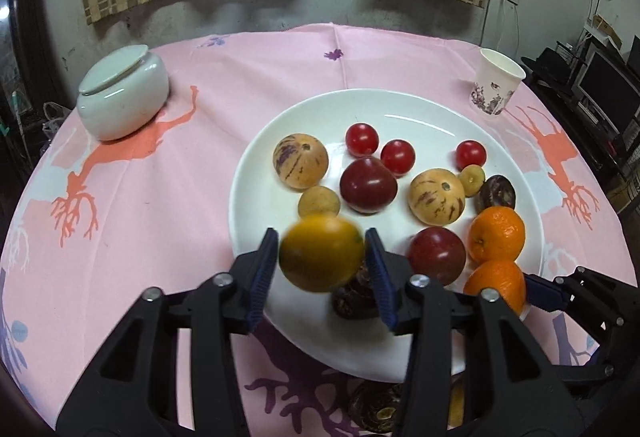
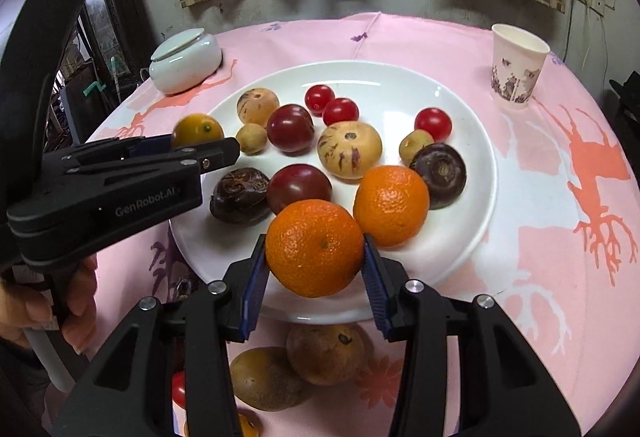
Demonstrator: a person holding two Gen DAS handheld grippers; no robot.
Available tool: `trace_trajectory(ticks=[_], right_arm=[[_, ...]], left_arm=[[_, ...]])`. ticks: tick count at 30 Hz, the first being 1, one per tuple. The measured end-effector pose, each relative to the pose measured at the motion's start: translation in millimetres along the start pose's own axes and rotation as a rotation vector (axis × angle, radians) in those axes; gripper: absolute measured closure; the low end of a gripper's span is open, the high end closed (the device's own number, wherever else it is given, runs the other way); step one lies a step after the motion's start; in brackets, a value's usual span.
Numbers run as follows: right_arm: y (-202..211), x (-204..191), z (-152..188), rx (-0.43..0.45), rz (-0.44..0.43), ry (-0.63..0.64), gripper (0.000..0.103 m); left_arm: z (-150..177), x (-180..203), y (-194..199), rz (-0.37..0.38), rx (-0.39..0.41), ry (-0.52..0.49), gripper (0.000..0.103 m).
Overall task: Organize fruits
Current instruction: 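Carry the orange and yellow fruit over the white plate and open both tools, then move both open tools back toward the fruit pile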
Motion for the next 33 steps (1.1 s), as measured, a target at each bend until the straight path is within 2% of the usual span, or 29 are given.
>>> trace_trajectory(ticks=[1, 2, 3, 5, 9, 14, 17, 21, 27, 29, 33], right_arm=[[1, 2, 0, 0.006, 0.011, -0.004, 0.048], [4, 3, 0, 0.023, 0.026, -0.006, 0.036], [10, 5, -1, 0.054, 0.036, -0.009, 0.035], [18, 7, -1, 0.082, 0.024, -0.016, 0.035], [32, 10, 8, 0.075, 0.012, -0.045, 0.035], [53, 15, 24, 0.074, 0.039, -0.057, 0.034], [69, 14, 38, 0.081, 0.030, -0.061, 0.033], [86, 4, 57, 0.097, 0.051, 0.004, 0.033], [87, -12, 72, 0.122, 0.003, 0.042, 0.033], [82, -22, 78, 0.071, -0.005, 0.103, 0.033], [83, -45, 84, 0.067, -0.049, 0.193, 0.033]], left_arm=[[0, 1, 5, -0.008, 0.030, -0.018, 0.029], [-2, 0, 10, -0.024, 0.058, -0.033, 0.022], [-3, -1, 18, -0.044, 0.091, -0.046, 0.022], [-2, 0, 26, -0.032, 0.099, -0.052, 0.022], [9, -1, 41, 0.010, 0.078, -0.017, 0.020], [30, -5, 62, 0.032, 0.062, -0.004, 0.010], [50, -11, 71, 0.050, 0.034, 0.010, 0.010], [74, -20, 77, 0.055, 0.009, 0.030, 0.009], [94, -33, 75, 0.057, -0.002, 0.074, 0.008], [97, -36, 72, 0.057, -0.021, 0.072, 0.008], [98, -44, 69, 0.072, -0.039, 0.112, 0.007]])
Point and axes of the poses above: each gripper's, at about its wrist camera, not at the fingertips, and y roughly against the way its jaws point, x to its right, z to its underside, the point moved 9 cm from there along -y, roughly the way its jaws point, and after that the axes turned 7 degrees about y, right-handed, at the moved point
